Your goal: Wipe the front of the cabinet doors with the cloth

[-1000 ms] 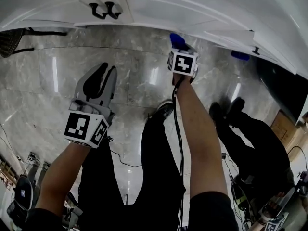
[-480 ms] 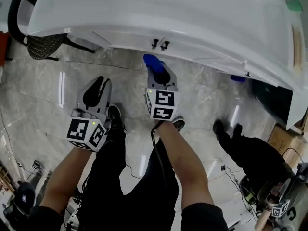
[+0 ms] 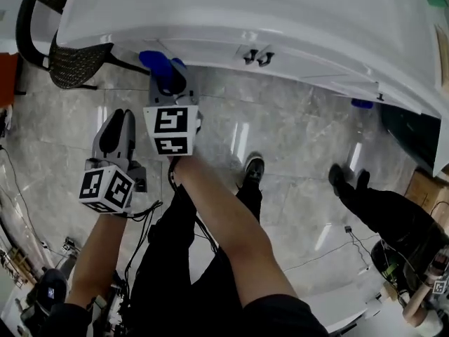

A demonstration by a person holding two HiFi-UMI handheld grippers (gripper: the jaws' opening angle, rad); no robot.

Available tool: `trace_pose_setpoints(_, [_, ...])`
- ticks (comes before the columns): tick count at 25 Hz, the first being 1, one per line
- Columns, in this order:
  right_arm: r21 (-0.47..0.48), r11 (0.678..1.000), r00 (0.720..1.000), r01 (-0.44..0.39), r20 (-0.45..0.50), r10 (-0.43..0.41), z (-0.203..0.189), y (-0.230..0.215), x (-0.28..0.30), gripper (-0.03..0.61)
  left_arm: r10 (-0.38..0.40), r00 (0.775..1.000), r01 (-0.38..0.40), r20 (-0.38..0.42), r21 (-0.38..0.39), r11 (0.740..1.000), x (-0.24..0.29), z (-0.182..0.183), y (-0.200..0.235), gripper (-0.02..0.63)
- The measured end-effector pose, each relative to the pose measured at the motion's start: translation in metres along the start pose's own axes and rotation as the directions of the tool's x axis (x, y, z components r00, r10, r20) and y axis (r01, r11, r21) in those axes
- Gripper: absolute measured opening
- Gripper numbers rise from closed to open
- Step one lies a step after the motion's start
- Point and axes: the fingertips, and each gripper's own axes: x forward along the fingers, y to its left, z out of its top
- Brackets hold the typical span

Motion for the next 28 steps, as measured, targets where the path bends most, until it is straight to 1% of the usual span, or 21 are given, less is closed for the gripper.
trace_pose_setpoints(3, [0.013,0.999,0.999,-0.035,0.025,0.034,0.012,0.015,0.012,0.08,0.026,1.0,-0.026,0.001,-0.018,0.999,-0.002,-0.003,0.001,0.087])
trace_pose_setpoints(6, [0.028,0.999,0.998,-0.039,0.049,0.038,0.029,0.007,0.008,0.08,0.054,0.999,-0.053,0.003,-0.048,0.997,-0.008,-0.007,-0.008,0.087])
trace_pose_setpoints(10, [0.058,0.998,0.999,0.008,0.039,-0.01,0.036,-0.037,-0.01,0.08,0.058,0.998,-0.058,0.004,-0.065,0.996,-0.011,-0.015,-0.039,0.087])
trace_pose_setpoints(14, [0.075,0.994,0.996,0.08,0.027,-0.082,0.038,-0.099,-0.042,0.08,0.05,0.999,-0.049,0.007,-0.078,0.996,-0.007,-0.024,-0.074,0.087])
trace_pose_setpoints(16, [0.082,0.988,0.992,0.128,0.006,-0.129,0.037,-0.136,-0.058,0.08,0.037,0.999,-0.036,0.009,-0.087,0.996,-0.004,-0.028,-0.096,0.087])
trace_pose_setpoints(19, [0.059,0.981,0.983,0.184,-0.021,-0.183,0.038,-0.179,-0.081,0.08,0.004,1.0,-0.003,0.003,-0.101,0.995,0.001,-0.036,-0.129,0.087])
trace_pose_setpoints(21, [0.051,0.977,0.978,0.205,-0.033,-0.204,0.039,-0.194,-0.091,0.08,-0.018,1.0,0.017,-0.012,-0.094,0.995,0.001,-0.039,-0.143,0.087])
trace_pose_setpoints(24, [0.066,0.971,0.973,0.228,-0.035,-0.226,0.041,-0.205,-0.102,0.08,-0.041,0.999,0.04,-0.026,-0.071,0.997,0.004,-0.036,-0.153,0.087])
trace_pose_setpoints(26, [0.08,0.97,0.973,0.231,-0.018,-0.23,0.043,-0.205,-0.106,0.08,-0.049,0.999,0.048,-0.018,-0.066,0.997,0.006,-0.031,-0.153,0.087])
trace_pose_setpoints(28, [0.091,0.97,0.974,0.226,0.004,-0.227,0.042,-0.196,-0.106,0.08,-0.058,0.998,0.057,-0.013,-0.063,0.996,0.008,-0.028,-0.146,0.087])
